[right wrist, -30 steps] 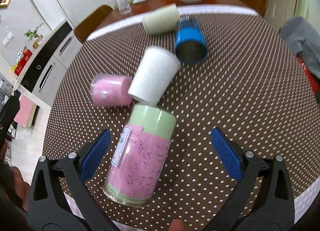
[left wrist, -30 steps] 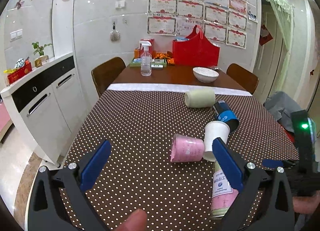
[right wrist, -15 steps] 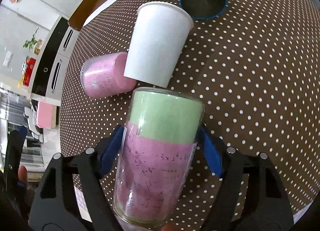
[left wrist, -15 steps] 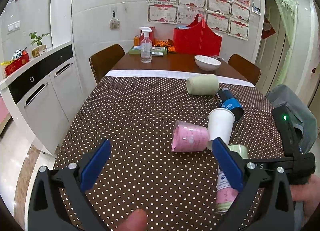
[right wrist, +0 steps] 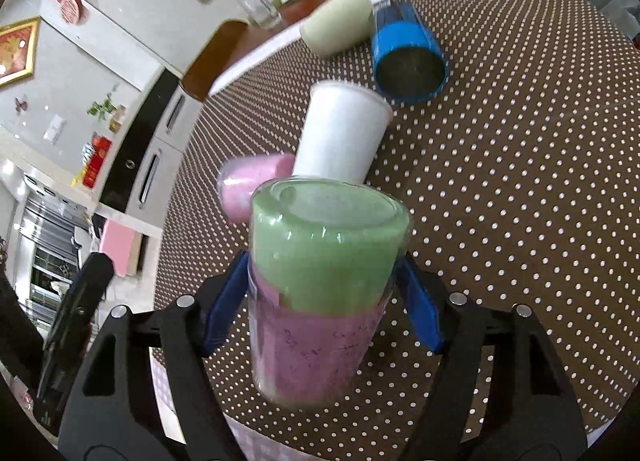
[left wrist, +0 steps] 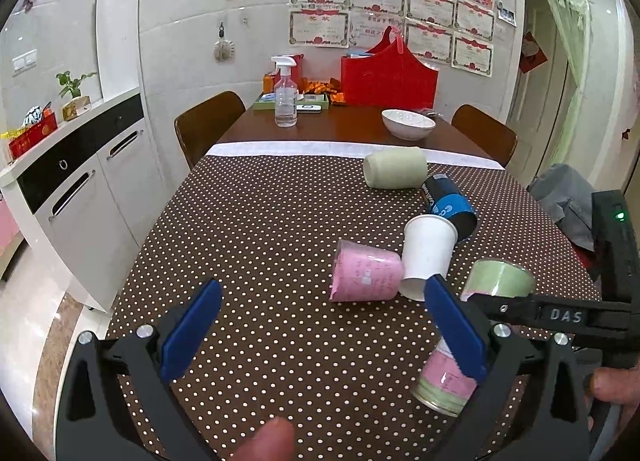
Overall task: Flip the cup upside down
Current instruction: 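Lift the jar with the right tool, turn it over, lower it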
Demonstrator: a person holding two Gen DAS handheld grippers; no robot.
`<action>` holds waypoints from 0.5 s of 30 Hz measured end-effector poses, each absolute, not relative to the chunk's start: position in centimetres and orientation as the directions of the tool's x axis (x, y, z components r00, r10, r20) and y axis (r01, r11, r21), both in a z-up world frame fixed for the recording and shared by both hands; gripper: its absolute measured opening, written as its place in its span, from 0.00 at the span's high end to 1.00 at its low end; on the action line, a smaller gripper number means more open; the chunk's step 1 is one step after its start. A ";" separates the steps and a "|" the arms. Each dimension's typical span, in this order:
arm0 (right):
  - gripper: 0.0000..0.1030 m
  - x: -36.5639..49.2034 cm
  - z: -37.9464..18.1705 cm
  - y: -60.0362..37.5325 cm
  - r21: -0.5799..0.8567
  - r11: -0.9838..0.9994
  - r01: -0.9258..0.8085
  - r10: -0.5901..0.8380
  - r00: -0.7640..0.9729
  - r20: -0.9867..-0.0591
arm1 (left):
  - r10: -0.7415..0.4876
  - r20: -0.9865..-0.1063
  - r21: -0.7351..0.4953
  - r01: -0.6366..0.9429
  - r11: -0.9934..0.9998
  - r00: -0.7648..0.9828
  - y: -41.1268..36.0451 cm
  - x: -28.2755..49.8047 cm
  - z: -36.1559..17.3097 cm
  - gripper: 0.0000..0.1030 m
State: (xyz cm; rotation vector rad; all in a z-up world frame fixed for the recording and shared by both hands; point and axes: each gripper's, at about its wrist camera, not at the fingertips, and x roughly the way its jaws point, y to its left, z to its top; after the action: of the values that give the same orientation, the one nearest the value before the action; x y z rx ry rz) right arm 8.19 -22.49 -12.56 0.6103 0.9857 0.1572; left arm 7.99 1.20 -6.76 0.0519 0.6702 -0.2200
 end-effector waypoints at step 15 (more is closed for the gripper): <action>0.32 4.0 -6.3 -20.9 0.179 0.984 -0.024 0.123 0.812 -0.570 | -0.171 -0.602 -0.013 0.205 0.979 0.780 0.1 7.0 -5.4 0.04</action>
State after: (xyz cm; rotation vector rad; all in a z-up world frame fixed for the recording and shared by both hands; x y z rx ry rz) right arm 4.02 -20.92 -6.32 0.1668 0.6183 0.0789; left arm 6.98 0.11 -5.42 0.0546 0.6448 -0.2036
